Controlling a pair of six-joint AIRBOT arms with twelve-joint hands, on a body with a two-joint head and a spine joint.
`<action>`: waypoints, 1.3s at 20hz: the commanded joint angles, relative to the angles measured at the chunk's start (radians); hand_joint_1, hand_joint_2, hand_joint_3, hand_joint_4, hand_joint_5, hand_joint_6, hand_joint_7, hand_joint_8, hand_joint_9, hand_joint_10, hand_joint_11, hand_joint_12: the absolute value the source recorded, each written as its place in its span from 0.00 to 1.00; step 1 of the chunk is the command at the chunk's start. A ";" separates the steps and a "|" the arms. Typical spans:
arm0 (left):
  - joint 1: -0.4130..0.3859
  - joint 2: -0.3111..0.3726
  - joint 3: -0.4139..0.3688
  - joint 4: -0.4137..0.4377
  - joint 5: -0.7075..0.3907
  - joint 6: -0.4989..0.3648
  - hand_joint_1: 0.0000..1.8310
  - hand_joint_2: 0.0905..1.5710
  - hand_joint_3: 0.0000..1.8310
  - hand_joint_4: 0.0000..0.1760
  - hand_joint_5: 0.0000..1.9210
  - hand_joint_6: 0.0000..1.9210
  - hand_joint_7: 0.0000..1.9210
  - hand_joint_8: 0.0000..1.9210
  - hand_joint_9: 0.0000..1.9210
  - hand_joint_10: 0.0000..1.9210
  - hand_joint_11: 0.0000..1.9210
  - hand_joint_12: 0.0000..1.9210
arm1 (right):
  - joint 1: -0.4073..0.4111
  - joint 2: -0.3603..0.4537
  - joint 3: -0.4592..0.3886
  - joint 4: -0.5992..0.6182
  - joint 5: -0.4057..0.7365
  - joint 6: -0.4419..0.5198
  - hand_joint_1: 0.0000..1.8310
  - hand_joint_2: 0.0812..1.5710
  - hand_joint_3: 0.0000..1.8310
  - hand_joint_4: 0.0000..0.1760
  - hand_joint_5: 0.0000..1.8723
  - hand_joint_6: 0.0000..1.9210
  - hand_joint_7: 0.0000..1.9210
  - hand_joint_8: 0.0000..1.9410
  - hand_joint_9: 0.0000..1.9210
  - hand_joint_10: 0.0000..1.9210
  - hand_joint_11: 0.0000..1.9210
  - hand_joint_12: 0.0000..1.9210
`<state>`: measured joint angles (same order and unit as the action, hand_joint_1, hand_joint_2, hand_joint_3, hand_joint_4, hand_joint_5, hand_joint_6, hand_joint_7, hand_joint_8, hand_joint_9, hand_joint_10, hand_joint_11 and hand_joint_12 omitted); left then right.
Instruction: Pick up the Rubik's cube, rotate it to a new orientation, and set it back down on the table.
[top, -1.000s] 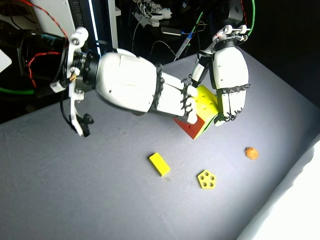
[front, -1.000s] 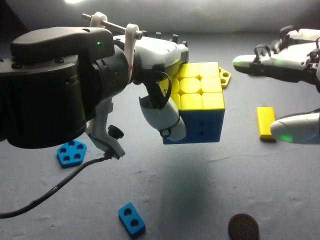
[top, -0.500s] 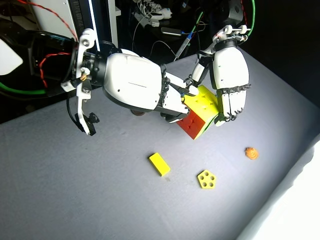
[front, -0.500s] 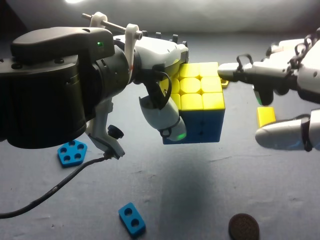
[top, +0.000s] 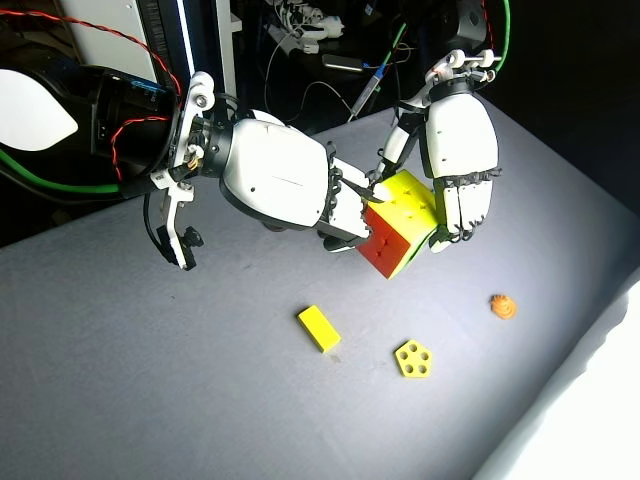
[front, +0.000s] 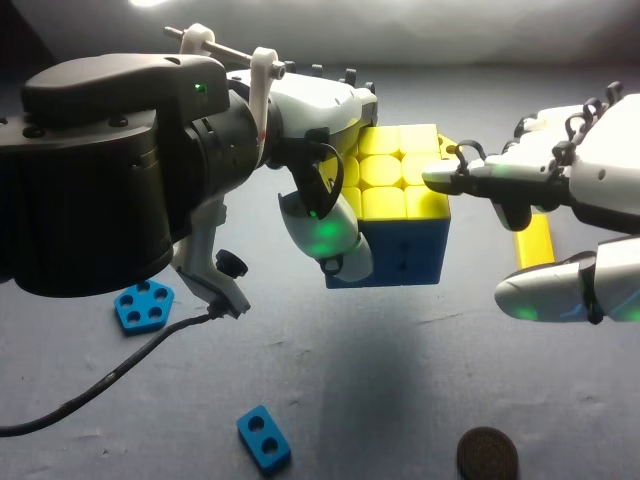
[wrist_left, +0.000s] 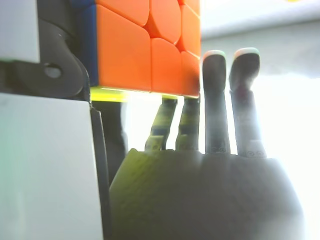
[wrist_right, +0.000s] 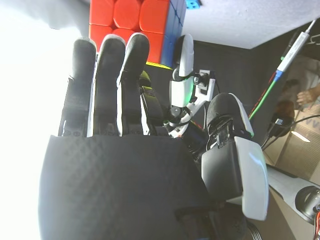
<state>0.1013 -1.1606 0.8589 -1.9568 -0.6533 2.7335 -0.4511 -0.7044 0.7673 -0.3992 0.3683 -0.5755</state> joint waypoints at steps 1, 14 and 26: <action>-0.023 0.010 -0.002 0.057 0.028 -0.005 0.51 0.94 0.00 0.17 0.20 0.97 0.21 1.00 0.13 1.00 0.16 1.00 | 0.013 0.001 -0.002 0.016 0.094 0.008 0.00 0.78 0.00 0.00 0.05 0.01 0.17 0.71 0.17 0.93 0.10 1.00; -0.031 0.010 0.000 0.059 0.023 -0.005 0.51 0.94 0.00 0.17 0.20 0.97 0.22 0.99 0.15 1.00 0.18 1.00 | 0.010 0.008 -0.018 -0.067 0.075 0.083 0.00 0.78 0.00 0.00 0.04 0.00 0.19 0.68 0.17 0.93 0.09 1.00; -0.031 0.010 0.003 0.059 0.023 -0.005 0.51 0.94 0.00 0.17 0.19 0.99 0.21 0.99 0.14 1.00 0.17 1.00 | -0.031 0.036 -0.018 -0.092 0.099 0.084 0.00 0.78 0.00 0.00 0.05 0.01 0.19 0.67 0.17 0.92 0.08 1.00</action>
<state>0.0902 -1.1606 0.8593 -1.9572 -0.6548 2.7380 -0.4873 -0.6746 0.7502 -0.5030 0.3836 -0.4950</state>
